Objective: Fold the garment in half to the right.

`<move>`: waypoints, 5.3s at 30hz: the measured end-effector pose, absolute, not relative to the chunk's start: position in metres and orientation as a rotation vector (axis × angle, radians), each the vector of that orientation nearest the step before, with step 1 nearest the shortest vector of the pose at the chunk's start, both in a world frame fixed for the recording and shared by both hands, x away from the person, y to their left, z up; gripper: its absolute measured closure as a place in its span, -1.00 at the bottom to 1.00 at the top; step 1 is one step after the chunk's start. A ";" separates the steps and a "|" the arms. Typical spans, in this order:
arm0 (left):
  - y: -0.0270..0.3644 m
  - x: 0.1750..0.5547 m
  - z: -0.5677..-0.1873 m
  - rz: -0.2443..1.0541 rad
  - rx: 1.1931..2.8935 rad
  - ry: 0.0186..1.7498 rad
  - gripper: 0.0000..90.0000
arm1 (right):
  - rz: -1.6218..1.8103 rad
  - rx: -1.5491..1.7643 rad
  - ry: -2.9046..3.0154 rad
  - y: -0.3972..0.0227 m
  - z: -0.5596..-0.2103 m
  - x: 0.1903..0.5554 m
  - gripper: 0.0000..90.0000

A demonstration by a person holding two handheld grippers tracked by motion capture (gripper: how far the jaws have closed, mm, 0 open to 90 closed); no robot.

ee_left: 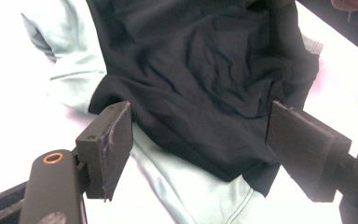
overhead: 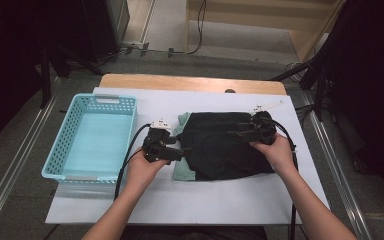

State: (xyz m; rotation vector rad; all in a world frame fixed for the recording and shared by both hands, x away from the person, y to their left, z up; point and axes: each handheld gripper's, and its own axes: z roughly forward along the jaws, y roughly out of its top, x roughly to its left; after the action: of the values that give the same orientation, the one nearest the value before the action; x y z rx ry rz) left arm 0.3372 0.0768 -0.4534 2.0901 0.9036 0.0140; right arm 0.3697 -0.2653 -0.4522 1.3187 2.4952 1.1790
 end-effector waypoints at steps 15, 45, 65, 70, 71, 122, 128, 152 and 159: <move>0.079 0.330 -0.467 0.004 2.110 0.919 -0.52 | 1.183 1.288 2.534 -0.250 -0.454 0.378 -0.27; 0.067 0.318 -0.502 0.037 2.194 0.923 -0.76 | 1.153 1.248 2.579 -0.236 -0.456 0.380 -0.27; 0.047 0.303 -0.509 0.139 2.166 0.908 -0.45 | 1.160 1.224 2.586 -0.228 -0.458 0.380 -0.27; 0.042 0.297 -0.511 0.232 2.163 0.906 -0.21 | 1.163 1.223 2.581 -0.224 -0.457 0.379 -0.27; 0.041 0.296 -0.512 0.247 2.160 0.908 -0.14 | 1.159 1.229 2.581 -0.223 -0.457 0.379 -0.26; 0.045 0.298 -0.514 0.218 2.111 0.945 0.53 | 1.075 1.222 2.621 -0.118 -0.463 0.405 -0.41; 0.045 0.298 -0.514 0.216 2.110 0.946 0.53 | 1.022 1.242 2.625 -0.110 -0.473 0.409 -0.43; 0.044 0.301 -0.515 0.137 2.078 0.992 0.84 | 0.887 1.116 2.599 -0.117 -0.491 0.403 0.55; 0.044 0.306 -0.512 0.071 2.077 1.030 0.90 | 0.898 1.168 2.609 -0.120 -0.484 0.403 0.74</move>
State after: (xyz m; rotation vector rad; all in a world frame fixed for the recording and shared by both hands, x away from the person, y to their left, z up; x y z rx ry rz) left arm 0.3058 0.0443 -0.5118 2.0771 1.0298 0.0710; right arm 0.4033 -0.1199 -0.4841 1.1675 2.6093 0.8980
